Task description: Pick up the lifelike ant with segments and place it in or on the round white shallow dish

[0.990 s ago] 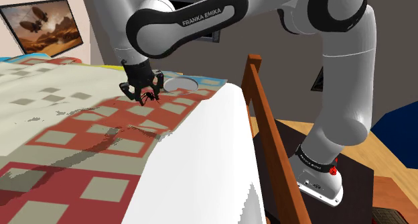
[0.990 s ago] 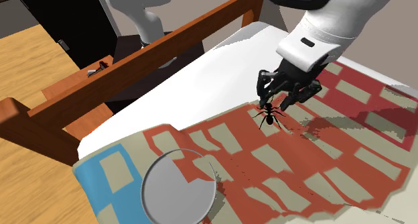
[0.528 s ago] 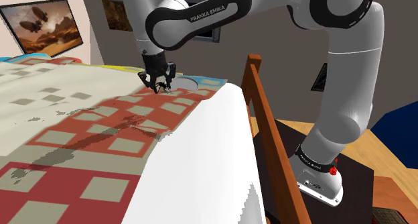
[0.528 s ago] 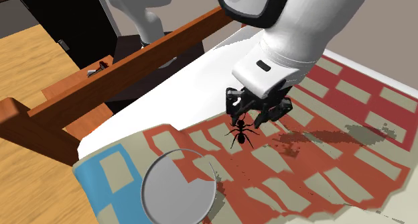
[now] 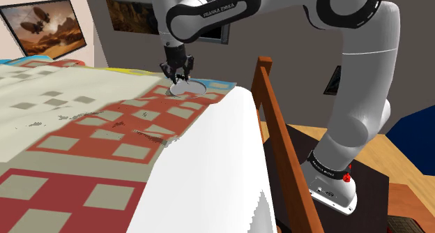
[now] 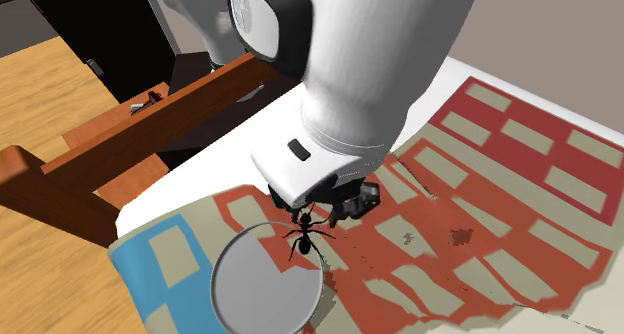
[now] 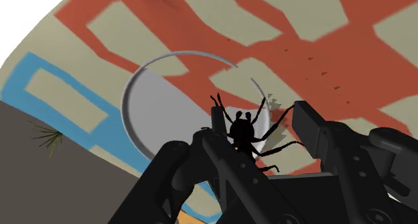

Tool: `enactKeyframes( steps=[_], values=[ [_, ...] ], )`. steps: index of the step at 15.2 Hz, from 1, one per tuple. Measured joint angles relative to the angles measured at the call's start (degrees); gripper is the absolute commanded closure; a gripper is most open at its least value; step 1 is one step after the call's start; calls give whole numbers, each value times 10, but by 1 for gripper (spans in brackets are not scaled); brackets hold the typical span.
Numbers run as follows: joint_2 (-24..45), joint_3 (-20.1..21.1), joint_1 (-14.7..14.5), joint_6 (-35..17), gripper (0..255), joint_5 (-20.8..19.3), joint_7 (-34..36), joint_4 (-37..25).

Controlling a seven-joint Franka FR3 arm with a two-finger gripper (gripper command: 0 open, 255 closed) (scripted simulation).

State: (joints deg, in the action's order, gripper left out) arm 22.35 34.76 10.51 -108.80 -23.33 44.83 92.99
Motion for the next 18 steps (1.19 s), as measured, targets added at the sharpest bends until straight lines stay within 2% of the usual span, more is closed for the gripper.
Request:
enactKeyframes(
  steps=[7,18],
  values=[
    [33,-26,39,-3,255,-10,-69,-43],
    [59,-37,41,-66,255,-31,-53,-1]
  ],
)
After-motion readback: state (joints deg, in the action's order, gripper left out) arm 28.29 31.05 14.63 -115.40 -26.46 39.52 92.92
